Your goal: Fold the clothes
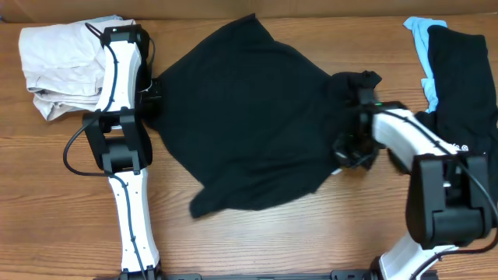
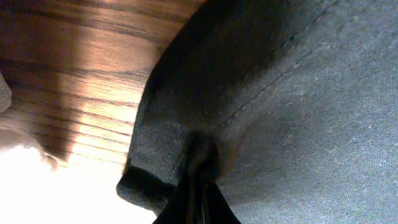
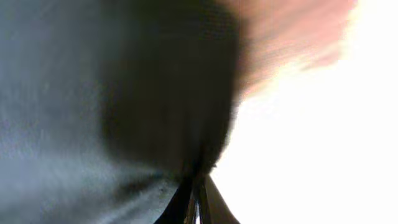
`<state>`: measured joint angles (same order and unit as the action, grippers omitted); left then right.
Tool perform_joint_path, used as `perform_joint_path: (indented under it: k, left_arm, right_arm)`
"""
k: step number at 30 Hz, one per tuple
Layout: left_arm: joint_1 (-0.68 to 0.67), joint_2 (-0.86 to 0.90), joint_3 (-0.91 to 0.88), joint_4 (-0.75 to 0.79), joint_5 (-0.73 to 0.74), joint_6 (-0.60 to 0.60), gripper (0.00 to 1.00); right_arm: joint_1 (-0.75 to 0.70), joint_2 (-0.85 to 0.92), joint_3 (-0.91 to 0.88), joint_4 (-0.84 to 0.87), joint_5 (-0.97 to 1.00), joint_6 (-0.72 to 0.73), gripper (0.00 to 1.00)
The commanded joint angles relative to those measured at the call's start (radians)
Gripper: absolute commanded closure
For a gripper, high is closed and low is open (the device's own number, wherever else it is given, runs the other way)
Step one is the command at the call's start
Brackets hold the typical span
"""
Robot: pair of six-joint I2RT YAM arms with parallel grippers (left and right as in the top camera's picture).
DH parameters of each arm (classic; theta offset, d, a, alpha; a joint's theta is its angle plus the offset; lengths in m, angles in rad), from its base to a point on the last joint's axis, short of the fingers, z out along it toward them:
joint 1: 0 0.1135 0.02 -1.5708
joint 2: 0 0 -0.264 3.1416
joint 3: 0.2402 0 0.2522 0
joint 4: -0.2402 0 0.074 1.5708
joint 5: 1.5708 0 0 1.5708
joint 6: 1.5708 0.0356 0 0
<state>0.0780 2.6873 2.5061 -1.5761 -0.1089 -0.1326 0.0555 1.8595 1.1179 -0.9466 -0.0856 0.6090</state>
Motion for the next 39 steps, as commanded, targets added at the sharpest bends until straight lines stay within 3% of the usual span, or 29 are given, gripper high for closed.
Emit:
perform_joint_path:
  k: [1, 9, 16, 18, 20, 21, 24, 26, 28, 34, 39]
  left_arm:
    - [-0.012, 0.034, -0.022, 0.018, 0.024, -0.014, 0.96]
    - [-0.011, 0.034, -0.022, 0.019, 0.025, -0.014, 0.96]
    - [-0.011, 0.033, 0.015, -0.063, 0.071, -0.008, 0.95]
    - [-0.011, 0.033, 0.066, -0.103, 0.109, 0.008, 0.81]
    - [-0.011, 0.022, 0.128, -0.114, 0.169, 0.029, 0.5]
    - [-0.011, 0.011, 0.142, -0.114, 0.191, 0.028, 0.4]
    - [-0.011, -0.045, 0.192, -0.114, 0.242, 0.027, 0.18]
    - [-0.013, -0.101, 0.222, -0.114, 0.243, 0.028, 0.07]
    - [-0.015, -0.163, 0.243, -0.114, 0.236, 0.028, 0.0]
    - [-0.015, -0.425, 0.273, -0.114, 0.188, 0.031, 0.0]
    - [-0.015, -0.656, 0.273, -0.114, 0.171, 0.032, 0.0]
  right_arm:
    - [-0.134, -0.052, -0.017, -0.031, 0.077, -0.042, 0.96]
    - [-0.415, -0.064, 0.001, -0.094, 0.037, -0.159, 0.96]
    - [-0.494, -0.096, 0.106, -0.169, -0.15, -0.328, 0.96]
    - [-0.484, -0.14, 0.156, -0.195, -0.202, -0.365, 0.91]
    - [-0.465, -0.199, 0.214, -0.232, -0.224, -0.383, 0.81]
    - [-0.453, -0.227, 0.241, -0.251, -0.224, -0.383, 0.75]
    - [-0.411, -0.298, 0.303, -0.309, -0.224, -0.401, 0.42]
    - [-0.378, -0.342, 0.324, -0.34, -0.224, -0.4, 0.34]
    - [-0.349, -0.389, 0.325, -0.35, -0.231, -0.388, 0.33]
    - [-0.225, -0.61, 0.325, -0.369, -0.217, -0.331, 0.32]
    - [-0.09, -0.807, 0.291, -0.437, -0.096, -0.213, 0.32]
